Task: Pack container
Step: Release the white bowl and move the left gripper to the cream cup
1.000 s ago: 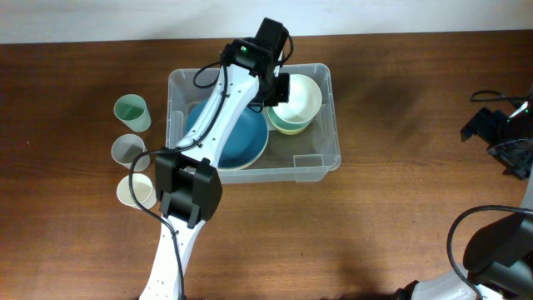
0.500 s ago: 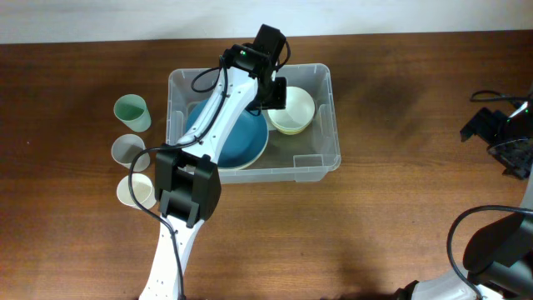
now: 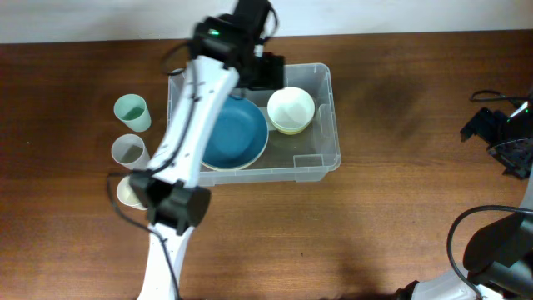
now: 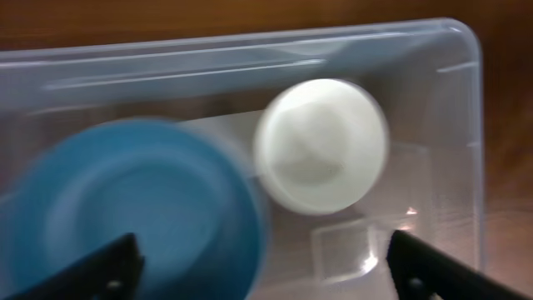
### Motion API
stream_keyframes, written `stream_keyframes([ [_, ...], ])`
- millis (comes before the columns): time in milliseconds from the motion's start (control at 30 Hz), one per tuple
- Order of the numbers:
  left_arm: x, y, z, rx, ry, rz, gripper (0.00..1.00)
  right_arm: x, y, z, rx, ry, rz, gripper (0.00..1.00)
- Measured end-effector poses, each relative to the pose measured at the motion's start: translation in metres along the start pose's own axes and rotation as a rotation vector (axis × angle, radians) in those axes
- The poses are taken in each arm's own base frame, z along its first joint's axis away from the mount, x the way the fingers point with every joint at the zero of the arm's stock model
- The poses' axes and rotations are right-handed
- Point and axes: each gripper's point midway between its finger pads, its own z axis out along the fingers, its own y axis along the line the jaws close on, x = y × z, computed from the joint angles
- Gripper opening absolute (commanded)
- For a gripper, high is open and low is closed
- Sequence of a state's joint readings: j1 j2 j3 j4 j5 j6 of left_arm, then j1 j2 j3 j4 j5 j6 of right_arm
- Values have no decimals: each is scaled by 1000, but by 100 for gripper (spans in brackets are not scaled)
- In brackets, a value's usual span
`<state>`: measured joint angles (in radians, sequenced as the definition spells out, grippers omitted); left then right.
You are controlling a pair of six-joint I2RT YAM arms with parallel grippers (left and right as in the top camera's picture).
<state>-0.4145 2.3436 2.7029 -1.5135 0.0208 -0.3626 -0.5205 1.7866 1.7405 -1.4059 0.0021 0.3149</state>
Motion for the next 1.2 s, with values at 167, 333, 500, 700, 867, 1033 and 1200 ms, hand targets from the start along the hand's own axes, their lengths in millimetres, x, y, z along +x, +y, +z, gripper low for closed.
stream_keyframes([
  [167, -4, 104, -90, -160, -93, -189, 99, 0, 0, 0, -1, -1, 0, 99],
  [333, -7, 191, -123, -158, -133, -397, 100, 0, 0, 0, 0, 0, 0, 99],
  [500, -3, 216, -125, -104, -116, -446, 99, 0, 0, 0, 0, -1, 0, 99],
  [700, 36, 241, -127, -148, -16, -508, 100, 0, 0, 0, 0, -1, -1, 99],
  [867, 87, 259, -184, -220, -89, -597, 100, 0, 0, 0, -1, -1, 0, 99],
  [1033, 122, 253, -219, -239, -206, -626, 100, 0, 0, 0, 0, 0, 0, 99],
  [1200, 145, 257, -185, -240, -180, -669, 100, 0, 0, 0, 0, -1, 0, 99],
])
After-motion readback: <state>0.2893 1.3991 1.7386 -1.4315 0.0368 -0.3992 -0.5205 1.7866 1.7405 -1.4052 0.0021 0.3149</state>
